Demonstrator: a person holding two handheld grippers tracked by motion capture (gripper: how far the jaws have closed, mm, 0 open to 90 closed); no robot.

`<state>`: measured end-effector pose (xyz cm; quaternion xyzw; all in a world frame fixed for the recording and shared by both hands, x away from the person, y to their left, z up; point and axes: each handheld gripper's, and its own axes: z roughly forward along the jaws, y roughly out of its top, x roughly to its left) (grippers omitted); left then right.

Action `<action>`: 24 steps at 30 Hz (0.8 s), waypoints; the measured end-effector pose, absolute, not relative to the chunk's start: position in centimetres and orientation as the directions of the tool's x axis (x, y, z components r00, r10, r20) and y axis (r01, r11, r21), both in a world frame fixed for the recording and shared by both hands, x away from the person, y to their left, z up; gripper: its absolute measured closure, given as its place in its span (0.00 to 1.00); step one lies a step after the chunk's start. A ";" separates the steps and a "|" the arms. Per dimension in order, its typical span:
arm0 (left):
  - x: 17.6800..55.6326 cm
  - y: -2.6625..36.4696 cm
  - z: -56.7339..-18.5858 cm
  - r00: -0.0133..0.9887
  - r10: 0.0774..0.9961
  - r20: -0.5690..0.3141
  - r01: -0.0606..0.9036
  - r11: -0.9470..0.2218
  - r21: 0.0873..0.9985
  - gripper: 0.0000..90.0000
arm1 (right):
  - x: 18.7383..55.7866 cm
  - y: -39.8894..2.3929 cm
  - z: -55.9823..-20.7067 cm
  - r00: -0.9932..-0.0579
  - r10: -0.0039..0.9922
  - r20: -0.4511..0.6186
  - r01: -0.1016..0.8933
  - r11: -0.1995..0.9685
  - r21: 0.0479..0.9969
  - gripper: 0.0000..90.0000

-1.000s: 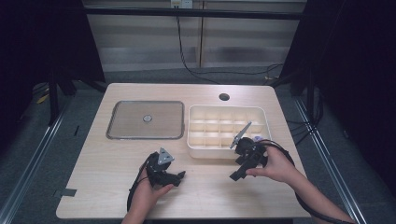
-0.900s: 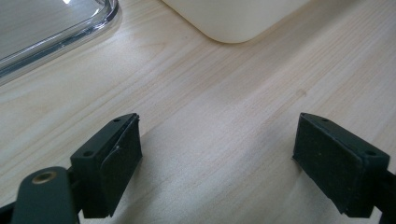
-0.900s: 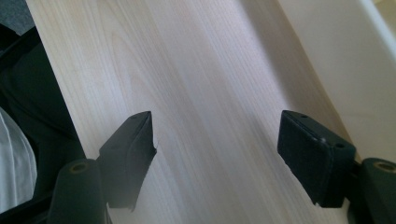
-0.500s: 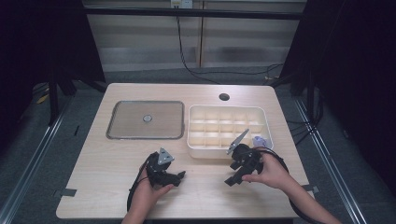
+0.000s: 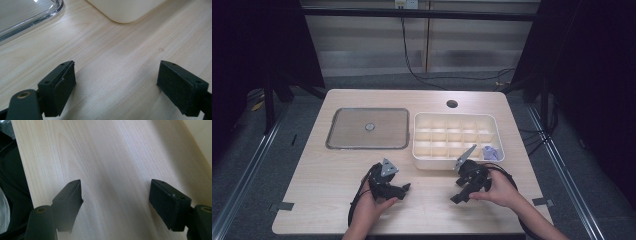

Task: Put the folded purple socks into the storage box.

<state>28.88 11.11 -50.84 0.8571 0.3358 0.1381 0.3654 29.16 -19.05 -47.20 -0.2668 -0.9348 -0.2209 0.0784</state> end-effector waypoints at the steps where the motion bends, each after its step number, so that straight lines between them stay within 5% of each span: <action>1: 28.9 11.1 -50.8 0.736 0.677 -0.009 0.475 -0.507 0.719 0.16 | 29.2 -19.1 -47.4 -0.846 0.462 0.266 0.532 0.761 0.371 0.29; 24: 28.8 11.1 -50.8 0.734 0.680 -0.011 0.477 -0.503 0.721 0.16 | 27.4 -20.8 -48.8 -0.909 0.381 0.170 0.408 0.729 0.550 0.24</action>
